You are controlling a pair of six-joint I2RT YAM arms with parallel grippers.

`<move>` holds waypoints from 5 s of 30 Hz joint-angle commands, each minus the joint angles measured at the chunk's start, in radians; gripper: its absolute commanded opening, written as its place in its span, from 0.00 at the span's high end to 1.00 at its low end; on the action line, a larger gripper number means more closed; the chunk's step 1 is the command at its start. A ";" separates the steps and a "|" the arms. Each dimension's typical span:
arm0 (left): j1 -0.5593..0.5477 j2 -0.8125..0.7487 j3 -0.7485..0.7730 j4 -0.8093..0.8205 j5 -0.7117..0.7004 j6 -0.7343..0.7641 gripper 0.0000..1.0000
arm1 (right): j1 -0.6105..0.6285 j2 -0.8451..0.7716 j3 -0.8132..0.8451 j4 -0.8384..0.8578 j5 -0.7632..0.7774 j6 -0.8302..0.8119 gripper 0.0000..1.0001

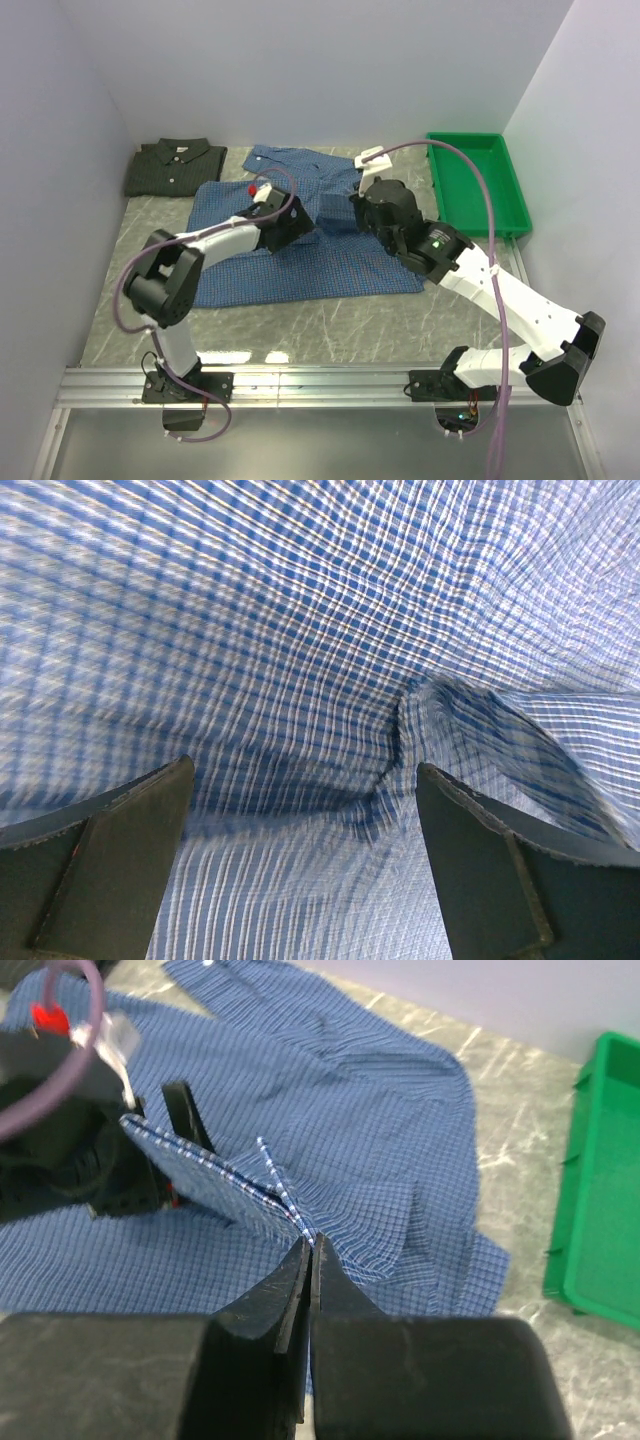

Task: Fold and stack the long sleeve shirts
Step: Fold the shirt

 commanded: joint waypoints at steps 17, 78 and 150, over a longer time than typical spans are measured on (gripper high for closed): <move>0.287 -0.634 -0.176 -0.360 -0.065 0.233 0.01 | 0.205 0.311 0.047 0.068 -0.045 0.502 1.00; 0.473 -0.712 -0.410 -0.262 0.159 0.244 0.09 | 0.128 0.400 -0.015 0.231 -0.218 0.548 0.40; 0.312 -0.343 -0.212 -0.347 -0.246 0.176 0.67 | -0.448 -0.103 -0.763 0.516 -0.639 0.681 0.43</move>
